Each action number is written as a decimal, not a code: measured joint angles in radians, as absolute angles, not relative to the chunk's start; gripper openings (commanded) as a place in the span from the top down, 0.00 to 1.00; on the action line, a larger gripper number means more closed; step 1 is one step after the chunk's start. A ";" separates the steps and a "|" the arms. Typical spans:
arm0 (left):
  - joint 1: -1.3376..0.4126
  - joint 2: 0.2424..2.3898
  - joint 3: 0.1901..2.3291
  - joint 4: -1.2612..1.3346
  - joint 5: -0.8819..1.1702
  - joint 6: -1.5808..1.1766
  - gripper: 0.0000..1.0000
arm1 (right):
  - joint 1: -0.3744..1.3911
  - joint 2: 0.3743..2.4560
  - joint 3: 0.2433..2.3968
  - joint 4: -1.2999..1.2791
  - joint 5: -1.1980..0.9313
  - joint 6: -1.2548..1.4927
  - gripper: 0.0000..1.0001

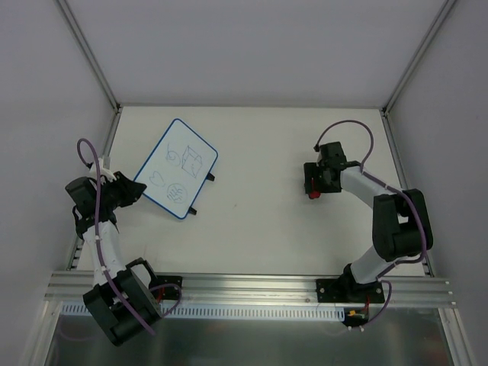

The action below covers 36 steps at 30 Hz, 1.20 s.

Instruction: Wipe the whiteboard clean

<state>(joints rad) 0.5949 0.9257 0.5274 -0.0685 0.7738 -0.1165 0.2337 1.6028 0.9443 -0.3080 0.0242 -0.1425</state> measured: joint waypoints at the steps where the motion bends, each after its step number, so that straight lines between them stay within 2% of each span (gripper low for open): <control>1: 0.595 0.922 0.527 -0.073 0.773 -0.117 1.00 | 0.234 1.607 0.946 -0.308 0.022 -0.142 0.28; 7: 0.595 0.904 0.524 -0.097 0.768 -0.116 1.00 | 0.236 1.656 0.997 -0.312 0.018 -0.142 0.30; 9: 0.595 0.903 0.524 -0.101 0.767 -0.116 1.00 | 0.236 1.673 1.019 -0.311 0.018 -0.142 0.38; 24: 0.588 0.894 0.524 -0.111 0.753 -0.116 1.00 | 0.240 1.736 1.060 -0.354 -0.010 -0.102 0.41; 28: 0.582 0.889 0.524 -0.112 0.749 -0.116 1.00 | 0.244 1.744 1.060 -0.358 -0.009 -0.085 0.48; 29: 0.582 0.888 0.524 -0.113 0.749 -0.116 1.00 | 0.245 1.745 1.060 -0.358 -0.009 -0.081 0.56; 32: 0.581 0.888 0.524 -0.114 0.749 -0.116 1.00 | 0.247 1.745 1.060 -0.361 -0.006 -0.067 0.58; 34: 0.581 0.888 0.524 -0.115 0.749 -0.116 1.00 | 0.251 1.745 1.060 -0.362 0.001 -0.061 0.66; 36: 0.581 0.887 0.524 -0.117 0.749 -0.116 1.00 | 0.258 1.745 1.060 -0.363 0.017 -0.057 0.69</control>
<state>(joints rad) 0.5812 0.8871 0.5243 -0.1165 0.7486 -0.1162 0.2584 1.7454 1.0603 -0.3626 0.0166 -0.0570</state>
